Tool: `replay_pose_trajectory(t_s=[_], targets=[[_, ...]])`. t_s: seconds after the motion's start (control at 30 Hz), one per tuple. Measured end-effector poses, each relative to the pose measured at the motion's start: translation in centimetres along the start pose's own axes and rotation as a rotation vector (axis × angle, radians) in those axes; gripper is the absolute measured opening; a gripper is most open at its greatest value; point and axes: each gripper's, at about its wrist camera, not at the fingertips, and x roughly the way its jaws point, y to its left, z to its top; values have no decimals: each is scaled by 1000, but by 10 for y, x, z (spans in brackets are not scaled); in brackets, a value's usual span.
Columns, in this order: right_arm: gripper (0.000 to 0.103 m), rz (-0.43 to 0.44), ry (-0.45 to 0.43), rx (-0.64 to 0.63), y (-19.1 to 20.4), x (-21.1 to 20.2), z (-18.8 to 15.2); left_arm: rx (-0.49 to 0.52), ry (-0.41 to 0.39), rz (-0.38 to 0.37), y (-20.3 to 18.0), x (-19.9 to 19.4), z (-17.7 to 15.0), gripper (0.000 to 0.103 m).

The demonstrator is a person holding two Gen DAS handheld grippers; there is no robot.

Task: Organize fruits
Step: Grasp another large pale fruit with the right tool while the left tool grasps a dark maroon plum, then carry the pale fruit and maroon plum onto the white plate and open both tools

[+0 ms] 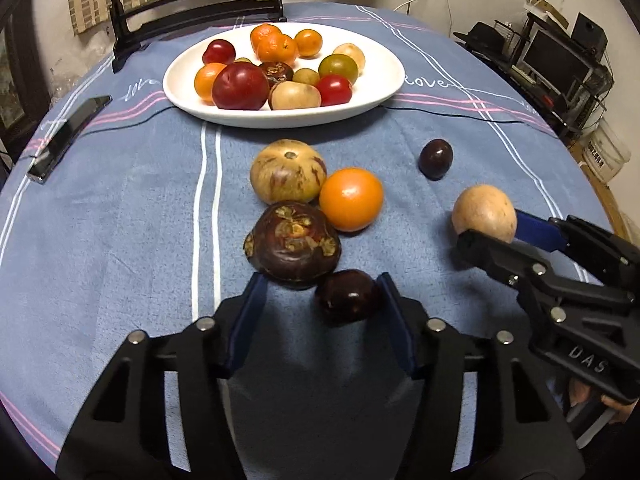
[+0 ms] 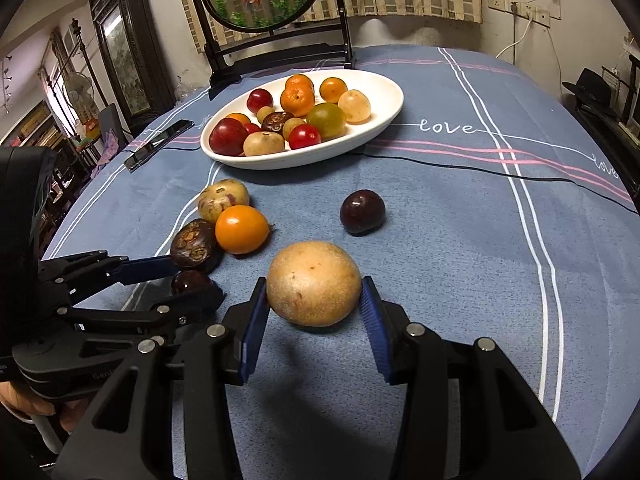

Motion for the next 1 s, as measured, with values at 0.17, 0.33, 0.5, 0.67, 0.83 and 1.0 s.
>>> replay_pose_trajectory(t_s=[0.17,0.33,0.5,0.67,0.83,1.0], targets=[[46,-3,3,1,0,1,0,22,-5,-30,-1,-4,-5,35],[46,-16,7,0,1,1,0,24,-5,-61,2,-8,-10,32],[46,-18,11,-7,4,1,-1,23,-4,-63,5,-10,-12,32],[46,-12,12,-10,6,2,-1,29,-11,-52,3,-7,-10,32],[46,-13,3,-11,6,0,-1,39,-11,-55,3,-10,-11,32],[46,-15,-21,-17,7,-7,2,55,-58,-50,11,-29,-5,32]])
